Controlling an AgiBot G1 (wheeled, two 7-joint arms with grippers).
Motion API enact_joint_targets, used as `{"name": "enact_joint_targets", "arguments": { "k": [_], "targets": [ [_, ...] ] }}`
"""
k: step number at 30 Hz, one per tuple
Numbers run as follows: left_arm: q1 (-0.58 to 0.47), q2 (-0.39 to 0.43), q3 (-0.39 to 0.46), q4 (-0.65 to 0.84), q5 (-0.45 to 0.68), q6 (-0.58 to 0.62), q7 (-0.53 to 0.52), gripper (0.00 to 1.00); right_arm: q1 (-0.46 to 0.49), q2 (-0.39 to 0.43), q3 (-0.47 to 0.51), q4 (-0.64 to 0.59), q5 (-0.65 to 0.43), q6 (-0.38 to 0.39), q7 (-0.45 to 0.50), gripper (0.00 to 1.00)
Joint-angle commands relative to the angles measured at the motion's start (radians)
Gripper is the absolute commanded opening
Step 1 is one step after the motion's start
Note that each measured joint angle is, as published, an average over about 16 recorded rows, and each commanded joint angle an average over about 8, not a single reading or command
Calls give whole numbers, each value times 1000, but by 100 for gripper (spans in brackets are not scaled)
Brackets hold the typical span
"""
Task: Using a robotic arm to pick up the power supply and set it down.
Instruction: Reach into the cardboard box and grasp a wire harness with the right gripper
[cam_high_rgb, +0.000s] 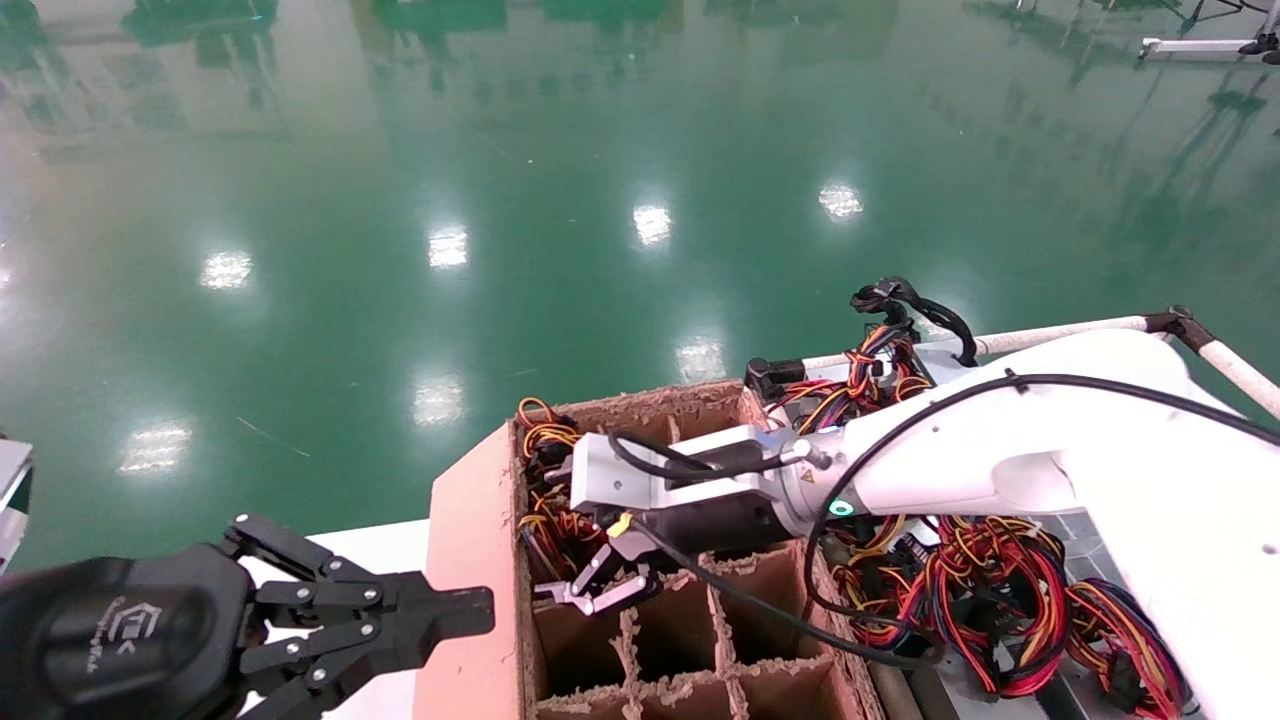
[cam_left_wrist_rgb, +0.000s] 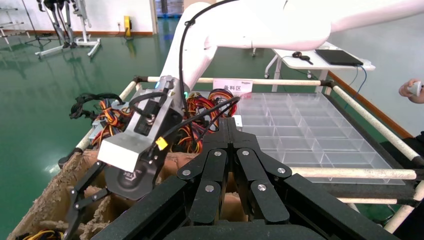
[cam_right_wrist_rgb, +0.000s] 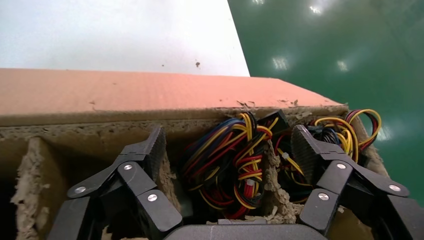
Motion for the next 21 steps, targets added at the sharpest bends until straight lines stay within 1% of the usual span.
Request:
{"name": "enact_joint_targets", "arguments": {
  "k": [1,2,5,6,8,9,10,11,21],
  "targets": [
    [0,0,0,0,0,0,0,21,11,-16,-3,-39,-4,6,-19,0],
    [0,0,0,0,0,0,0,31,14,-20,-4,-52,-3,8,-27,0],
    [0,0,0,0,0,0,0,68,17,-27,-10,-83,5,10,-45,0],
    [0,0,0,0,0,0,0,78,18,-29,-13,-92,8,11,-50,0],
    [0,0,0,0,0,0,0,93,18,-31,-18,-105,15,11,-57,0],
    [0,0,0,0,0,0,0,97,17,-31,-20,-111,18,12,-60,0],
    [0,0,0,0,0,0,0,100,17,-31,-22,-117,22,12,-63,0],
    [0,0,0,0,0,0,0,100,16,-31,-25,-122,26,12,-66,0],
    [0,0,0,0,0,0,0,100,17,-30,-44,-168,59,16,-91,0]
  ]
}}
